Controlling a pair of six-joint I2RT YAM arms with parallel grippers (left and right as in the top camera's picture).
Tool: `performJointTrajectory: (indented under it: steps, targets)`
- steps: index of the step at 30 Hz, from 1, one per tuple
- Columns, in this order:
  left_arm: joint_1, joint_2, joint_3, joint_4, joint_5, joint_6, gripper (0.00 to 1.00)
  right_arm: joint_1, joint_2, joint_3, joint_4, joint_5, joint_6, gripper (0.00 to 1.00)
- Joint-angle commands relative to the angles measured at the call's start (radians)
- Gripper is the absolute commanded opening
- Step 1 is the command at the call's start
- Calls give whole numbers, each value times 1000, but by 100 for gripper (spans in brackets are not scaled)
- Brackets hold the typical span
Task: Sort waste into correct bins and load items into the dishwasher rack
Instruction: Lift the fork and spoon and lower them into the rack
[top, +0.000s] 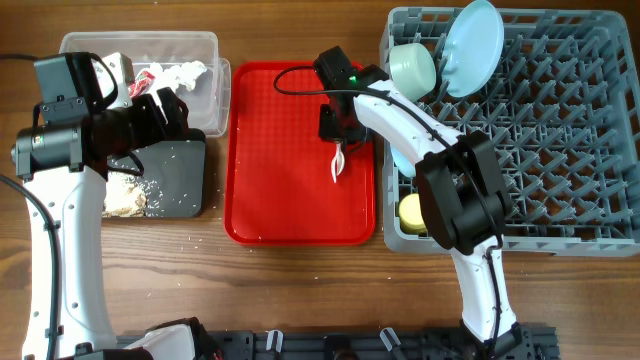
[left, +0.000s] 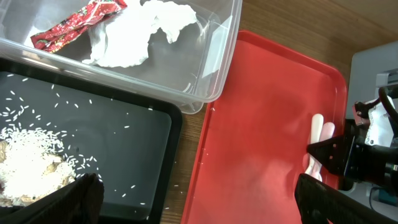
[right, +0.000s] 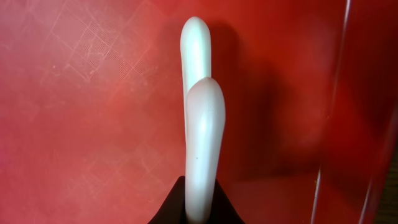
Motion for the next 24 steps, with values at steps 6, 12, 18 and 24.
performJointTrajectory:
  steps: [6,12,18,24]
  targets:
    - [6,6,8,3,-2,20,100,2,31,40,-50,-74,-197,4]
    - [6,6,8,3,-2,20,100,-17,-98,43,-101,-164,-343,4]
    - [6,6,8,3,-2,20,100,-65,-254,43,-179,-168,-418,4]
    - [6,6,8,3,-2,20,100,-171,-416,43,-272,-166,-465,4]
